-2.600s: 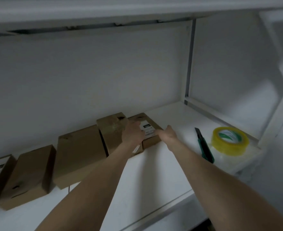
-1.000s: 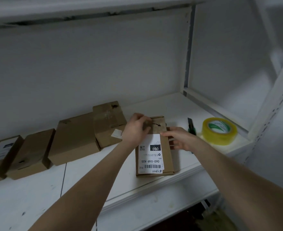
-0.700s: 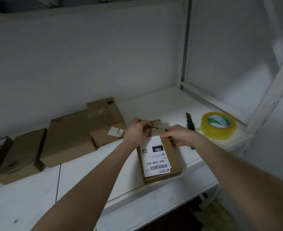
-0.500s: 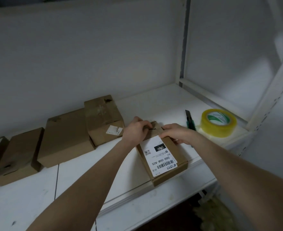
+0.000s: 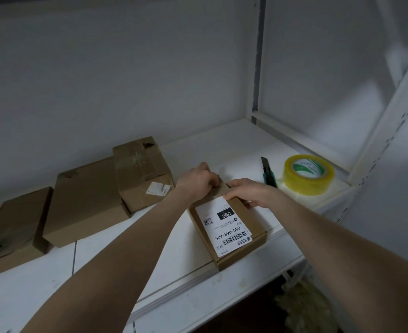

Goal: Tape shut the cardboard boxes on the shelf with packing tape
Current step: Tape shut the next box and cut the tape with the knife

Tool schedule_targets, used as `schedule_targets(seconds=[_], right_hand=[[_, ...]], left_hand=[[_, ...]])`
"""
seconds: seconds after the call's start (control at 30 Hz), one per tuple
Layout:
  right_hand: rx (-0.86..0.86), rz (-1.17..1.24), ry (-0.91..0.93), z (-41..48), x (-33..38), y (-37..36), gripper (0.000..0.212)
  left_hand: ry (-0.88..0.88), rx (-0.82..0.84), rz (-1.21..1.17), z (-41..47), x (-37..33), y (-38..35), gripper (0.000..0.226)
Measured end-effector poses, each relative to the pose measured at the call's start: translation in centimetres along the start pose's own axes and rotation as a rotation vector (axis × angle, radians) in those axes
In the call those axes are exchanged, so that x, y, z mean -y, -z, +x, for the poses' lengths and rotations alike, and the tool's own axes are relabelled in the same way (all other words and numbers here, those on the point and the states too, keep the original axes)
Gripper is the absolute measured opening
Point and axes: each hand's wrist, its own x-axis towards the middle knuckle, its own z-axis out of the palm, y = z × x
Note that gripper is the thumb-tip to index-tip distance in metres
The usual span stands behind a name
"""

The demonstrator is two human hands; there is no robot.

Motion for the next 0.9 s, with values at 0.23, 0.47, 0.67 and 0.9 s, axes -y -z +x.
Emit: schedule_targets(seconds=[0.23, 0.47, 0.67, 0.9], right_hand=[[0.011, 0.010, 0.000, 0.0, 0.0, 0.2, 0.031], [0.019, -0.009, -0.001, 0.4, -0.2, 0.2, 0.033], [0.023, -0.016, 0.011, 0.3, -0.2, 0.2, 0.032], [0.031, -0.022, 0.028, 0.3, -0.2, 0.3, 0.026]], left_hand=[[-0.061, 0.106, 0.157, 0.3, -0.7, 0.7, 0.028], [-0.115, 0.195, 0.351, 0.2, -1.6, 1.7, 0.027], [-0.122, 0.156, 0.386, 0.2, -1.3, 1.6, 0.025], [-0.160, 0.122, 0.353, 0.5, -0.7, 1.3, 0.021]])
